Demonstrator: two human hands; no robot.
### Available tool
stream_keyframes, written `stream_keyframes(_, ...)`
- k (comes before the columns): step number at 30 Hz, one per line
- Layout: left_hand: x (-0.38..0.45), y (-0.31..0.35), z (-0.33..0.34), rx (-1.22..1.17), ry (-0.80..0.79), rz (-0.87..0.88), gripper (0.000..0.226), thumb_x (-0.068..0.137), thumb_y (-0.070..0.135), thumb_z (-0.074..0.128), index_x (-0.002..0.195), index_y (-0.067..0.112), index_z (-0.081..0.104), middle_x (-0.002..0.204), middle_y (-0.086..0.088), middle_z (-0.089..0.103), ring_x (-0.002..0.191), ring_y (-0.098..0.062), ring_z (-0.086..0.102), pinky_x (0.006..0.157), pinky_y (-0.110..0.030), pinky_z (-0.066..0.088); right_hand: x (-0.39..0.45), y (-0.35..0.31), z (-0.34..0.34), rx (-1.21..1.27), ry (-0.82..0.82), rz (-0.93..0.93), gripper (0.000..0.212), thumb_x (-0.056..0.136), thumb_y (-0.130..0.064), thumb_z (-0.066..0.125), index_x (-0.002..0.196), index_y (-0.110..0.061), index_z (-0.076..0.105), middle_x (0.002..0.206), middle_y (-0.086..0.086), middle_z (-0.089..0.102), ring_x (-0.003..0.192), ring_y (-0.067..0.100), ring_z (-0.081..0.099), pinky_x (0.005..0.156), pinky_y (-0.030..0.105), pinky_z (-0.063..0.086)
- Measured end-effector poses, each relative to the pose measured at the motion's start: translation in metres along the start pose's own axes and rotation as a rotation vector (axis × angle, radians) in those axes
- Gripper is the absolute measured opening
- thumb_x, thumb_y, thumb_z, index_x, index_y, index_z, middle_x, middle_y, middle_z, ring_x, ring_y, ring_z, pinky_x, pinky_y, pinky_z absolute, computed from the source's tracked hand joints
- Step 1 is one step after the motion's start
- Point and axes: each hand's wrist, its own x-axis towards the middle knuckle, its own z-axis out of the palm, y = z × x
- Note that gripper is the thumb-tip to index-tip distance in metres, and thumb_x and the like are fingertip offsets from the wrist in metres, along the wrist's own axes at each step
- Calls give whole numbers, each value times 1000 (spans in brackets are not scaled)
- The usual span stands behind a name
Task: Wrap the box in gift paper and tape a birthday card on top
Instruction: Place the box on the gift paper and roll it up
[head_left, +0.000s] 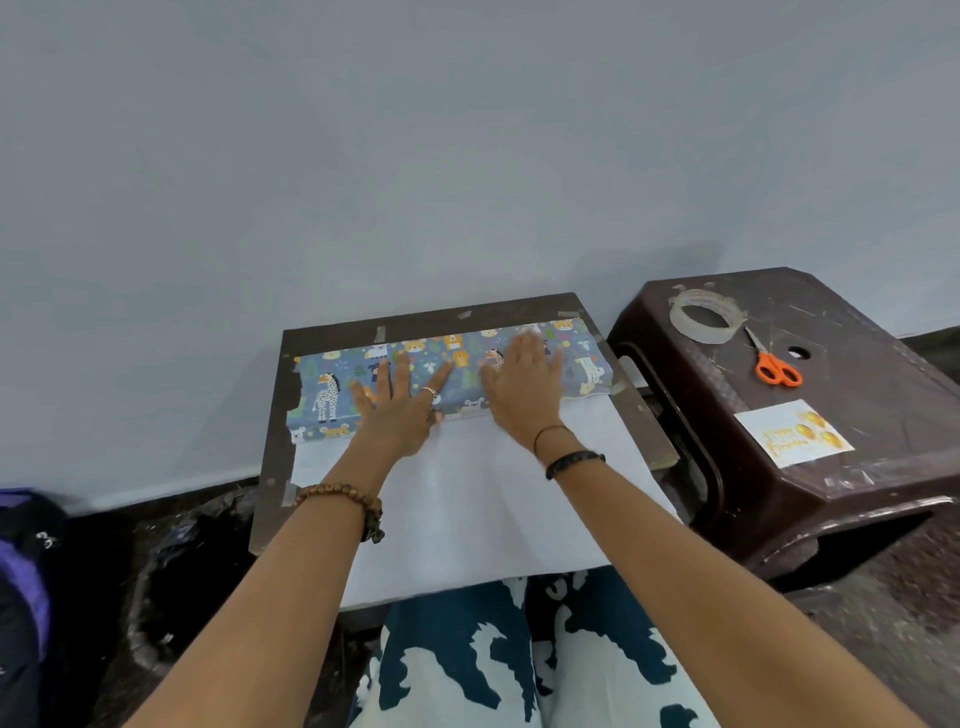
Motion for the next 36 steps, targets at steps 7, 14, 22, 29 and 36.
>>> stream_keyframes(7,-5,3,-2,18,6,-8,63,102,34,28,143,41,-18,154,-12,-23,142,-35,-16,109,-62,1,-16,25,7,55,8,-148,80,89,-64,18,149,-11,13,157,7,10,145,21,7,115,50,3)
stream_keyframes(14,-3,3,0,59,39,-15,60,101,38,24,143,38,-19,155,-12,-19,142,-36,-11,109,-63,5,-19,74,-12,488,-28,249,70,78,-70,50,140,-43,31,150,14,22,139,33,20,109,58,13)
stream_keyframes(22,0,3,0,32,13,-12,61,101,41,26,143,40,-19,155,-11,-20,142,-35,-13,109,-63,3,-18,80,-15,807,27,342,71,70,-58,71,132,-32,47,127,9,50,108,25,55,84,33,46)
stream_keyframes(29,-6,-13,-1,42,2,-18,60,101,41,25,142,41,-19,155,-10,-21,143,-34,-13,109,-63,3,-23,63,-21,765,37,318,68,77,-50,69,135,-24,44,129,9,44,117,25,49,93,32,40)
stream_keyframes(36,-18,-46,-1,13,-33,-75,62,99,47,26,142,43,-18,155,-8,-22,143,-33,-14,109,-64,5,-27,30,-17,807,-28,269,68,79,-51,66,137,-25,41,131,9,39,115,28,50,88,33,45)
